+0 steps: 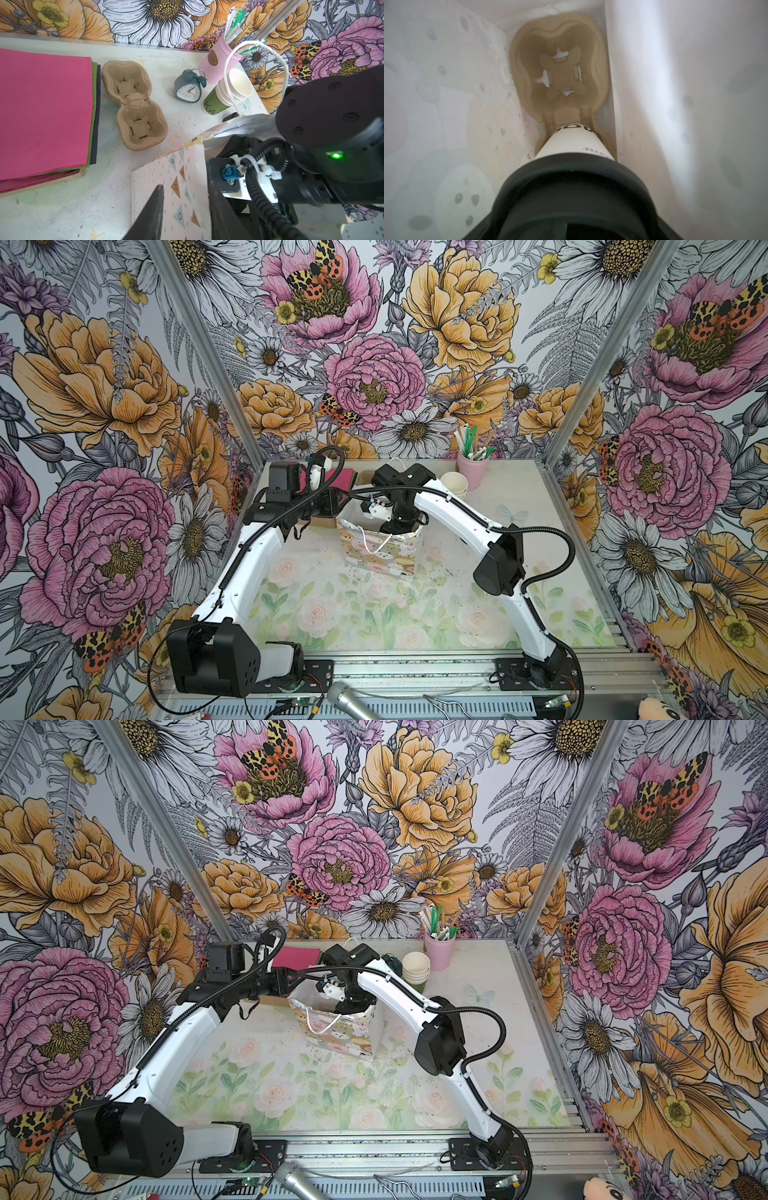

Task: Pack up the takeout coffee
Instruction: 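Lower the cup into the bag toward the pulp carrier with right gripper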

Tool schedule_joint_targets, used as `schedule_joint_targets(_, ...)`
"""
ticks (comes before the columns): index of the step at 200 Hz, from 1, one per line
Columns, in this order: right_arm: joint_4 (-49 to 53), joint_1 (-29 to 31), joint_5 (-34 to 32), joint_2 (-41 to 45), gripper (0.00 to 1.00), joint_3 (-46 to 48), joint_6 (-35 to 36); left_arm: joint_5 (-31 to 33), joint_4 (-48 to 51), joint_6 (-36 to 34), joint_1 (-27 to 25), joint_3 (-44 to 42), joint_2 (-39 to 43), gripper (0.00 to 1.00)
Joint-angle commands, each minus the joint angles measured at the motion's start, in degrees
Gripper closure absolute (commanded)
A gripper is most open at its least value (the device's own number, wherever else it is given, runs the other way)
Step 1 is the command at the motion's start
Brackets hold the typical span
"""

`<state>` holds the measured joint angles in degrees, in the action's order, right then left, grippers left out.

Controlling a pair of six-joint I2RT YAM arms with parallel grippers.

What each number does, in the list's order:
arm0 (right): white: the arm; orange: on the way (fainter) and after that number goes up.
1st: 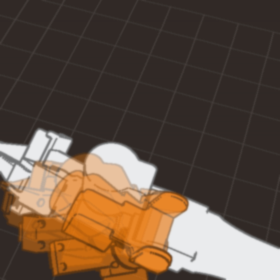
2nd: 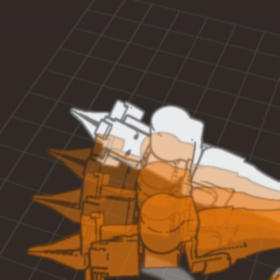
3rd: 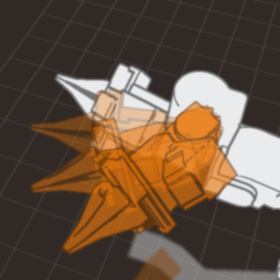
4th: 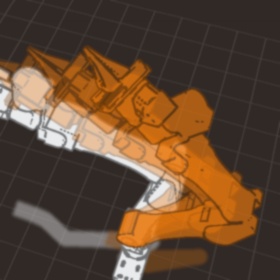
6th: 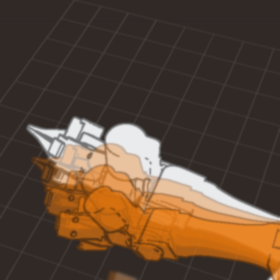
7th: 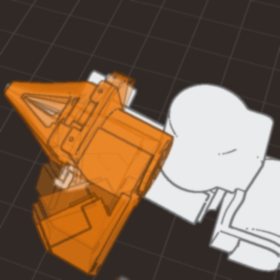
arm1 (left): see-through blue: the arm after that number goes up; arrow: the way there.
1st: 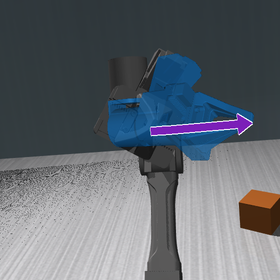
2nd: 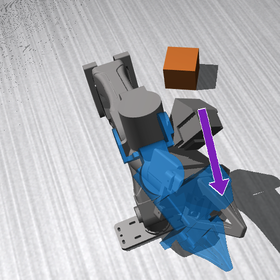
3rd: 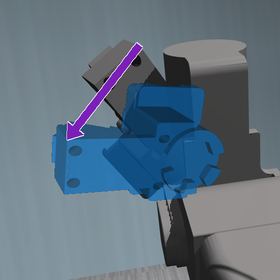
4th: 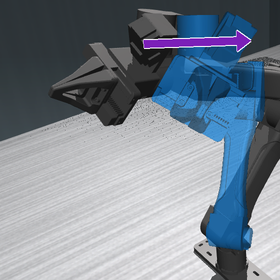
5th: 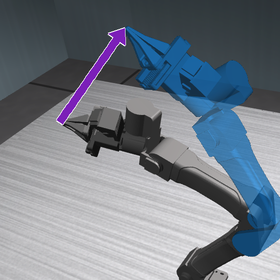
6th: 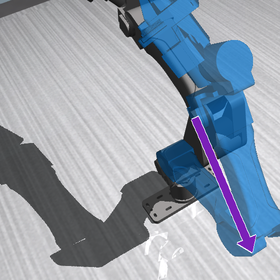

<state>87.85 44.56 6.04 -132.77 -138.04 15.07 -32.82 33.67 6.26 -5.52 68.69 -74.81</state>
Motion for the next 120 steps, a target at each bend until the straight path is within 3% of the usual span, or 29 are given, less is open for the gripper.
schedule_joint_targets(1, -0.36, 0.18, -0.9, 0.89, 0.1, 0.13, 0.3, 0.47, 0.3, 0.24, -0.43, 1.39, -0.25, 0.62)
schedule_joint_targets(120, -0.42, 0.59, -0.68, 1.9, 0.04, -1.95, 0.04, 0.56, 0.23, 0.25, -0.65, 1.14, -0.08, 0.62)
